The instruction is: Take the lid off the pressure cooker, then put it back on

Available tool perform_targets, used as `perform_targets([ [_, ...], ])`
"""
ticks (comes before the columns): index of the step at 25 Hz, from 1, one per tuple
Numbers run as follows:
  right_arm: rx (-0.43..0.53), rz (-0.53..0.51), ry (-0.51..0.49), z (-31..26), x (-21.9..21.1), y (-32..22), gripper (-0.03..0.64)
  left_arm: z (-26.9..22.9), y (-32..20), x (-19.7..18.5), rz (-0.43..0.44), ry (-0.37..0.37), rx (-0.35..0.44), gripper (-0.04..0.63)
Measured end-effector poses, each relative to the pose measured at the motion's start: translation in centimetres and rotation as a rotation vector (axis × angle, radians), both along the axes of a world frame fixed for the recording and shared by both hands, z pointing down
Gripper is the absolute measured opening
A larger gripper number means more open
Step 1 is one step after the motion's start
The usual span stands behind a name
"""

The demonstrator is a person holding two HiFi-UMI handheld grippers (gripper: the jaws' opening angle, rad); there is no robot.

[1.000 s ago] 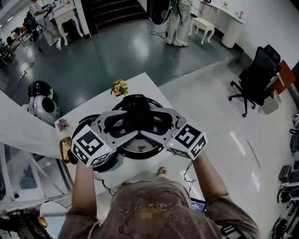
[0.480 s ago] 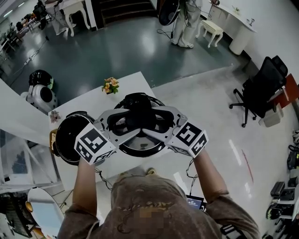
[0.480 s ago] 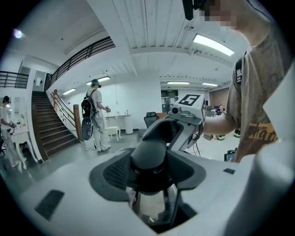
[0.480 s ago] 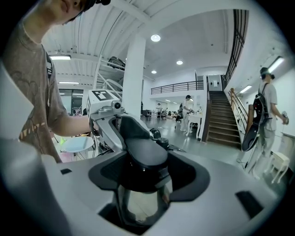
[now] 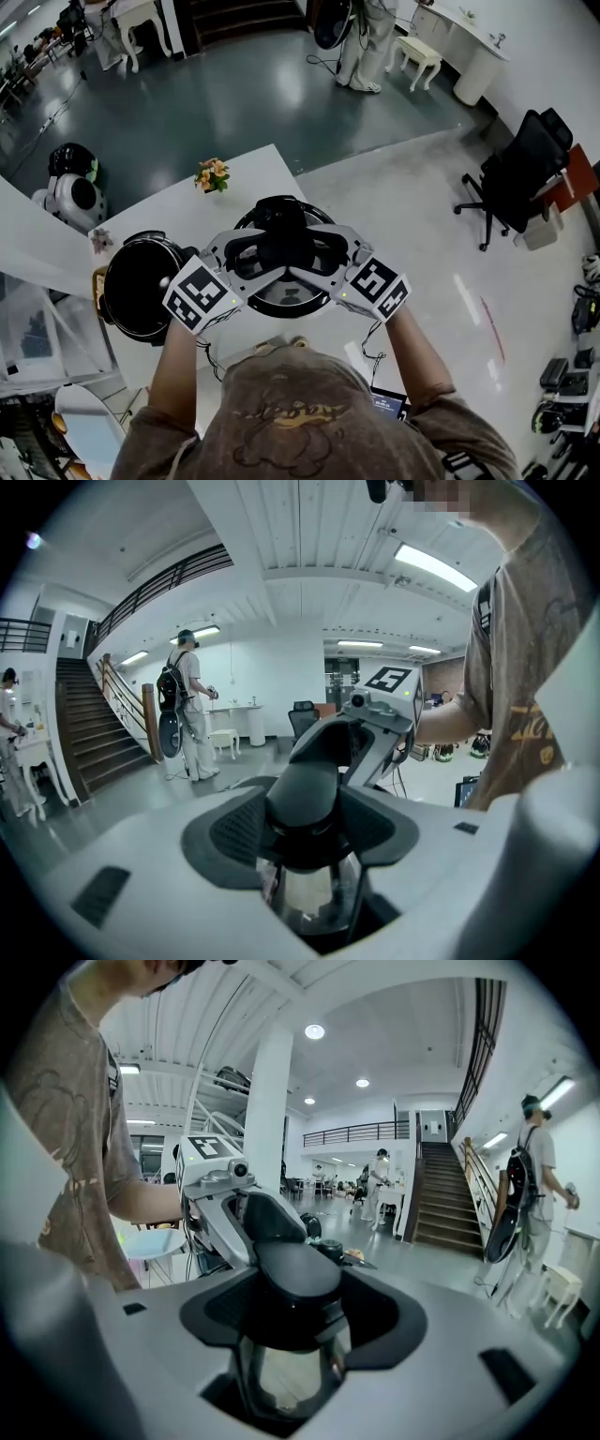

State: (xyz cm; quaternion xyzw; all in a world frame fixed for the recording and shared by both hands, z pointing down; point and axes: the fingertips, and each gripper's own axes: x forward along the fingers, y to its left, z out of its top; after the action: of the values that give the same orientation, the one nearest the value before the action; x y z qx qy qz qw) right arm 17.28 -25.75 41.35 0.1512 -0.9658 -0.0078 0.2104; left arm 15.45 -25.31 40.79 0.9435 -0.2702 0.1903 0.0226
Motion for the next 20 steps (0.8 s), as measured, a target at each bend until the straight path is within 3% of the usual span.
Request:
perform_targets([
  [11,-0.05,0.024,0.031,8.0,0.5,-0.6,0.278,8.2,-0.7,0.6,0.021,-0.05,-0.096,0.252],
  [20,-0.081,0.038,0.06,13.9,0.9,-0.8,0.278,14.1,-0.8,1.0,0.038,-0.041,-0.14,0.252],
])
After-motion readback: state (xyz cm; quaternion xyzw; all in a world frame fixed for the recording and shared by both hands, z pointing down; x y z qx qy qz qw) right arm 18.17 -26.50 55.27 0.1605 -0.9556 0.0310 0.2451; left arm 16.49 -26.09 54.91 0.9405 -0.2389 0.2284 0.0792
